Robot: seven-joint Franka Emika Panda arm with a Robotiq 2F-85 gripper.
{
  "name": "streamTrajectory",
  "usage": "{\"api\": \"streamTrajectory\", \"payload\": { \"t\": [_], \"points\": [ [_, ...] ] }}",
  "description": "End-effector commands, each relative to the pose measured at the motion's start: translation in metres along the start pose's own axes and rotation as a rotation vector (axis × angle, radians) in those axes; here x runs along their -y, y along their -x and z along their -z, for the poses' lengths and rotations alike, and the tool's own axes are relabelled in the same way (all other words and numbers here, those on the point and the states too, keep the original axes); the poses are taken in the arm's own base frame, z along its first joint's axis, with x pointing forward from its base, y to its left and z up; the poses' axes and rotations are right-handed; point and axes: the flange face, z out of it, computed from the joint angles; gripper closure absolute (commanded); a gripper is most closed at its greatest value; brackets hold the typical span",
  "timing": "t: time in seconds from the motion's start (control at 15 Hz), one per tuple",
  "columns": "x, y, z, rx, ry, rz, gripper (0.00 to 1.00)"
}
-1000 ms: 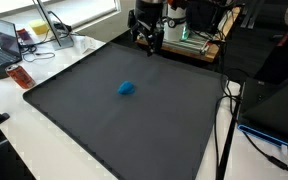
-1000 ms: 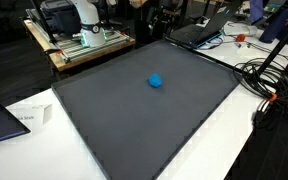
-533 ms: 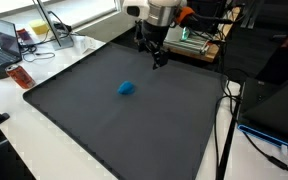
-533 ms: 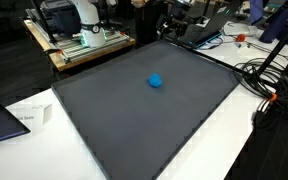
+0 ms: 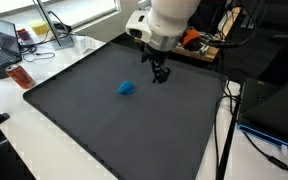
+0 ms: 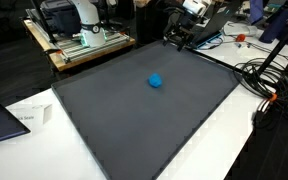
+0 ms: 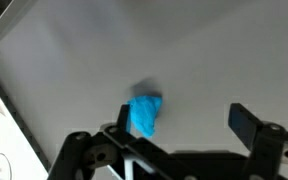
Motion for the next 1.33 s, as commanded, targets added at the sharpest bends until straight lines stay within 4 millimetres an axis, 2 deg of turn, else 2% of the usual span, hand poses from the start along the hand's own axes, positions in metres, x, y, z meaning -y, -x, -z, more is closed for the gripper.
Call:
{"api": "streamTrajectory", "payload": {
  "t": [0.0, 0.4, 0.87, 1.27],
  "points": [
    [0.02, -0.018, -0.002, 0.002, 0.065, -0.05, 0.0],
    [0.036, -0.046, -0.011, 0.03, 0.113, -0.082, 0.0],
    [0.059, -0.066, -0.044, 0.068, 0.186, -0.084, 0.0],
    [0.059, -0.087, -0.062, 0.152, 0.217, -0.058, 0.0]
  ]
}}
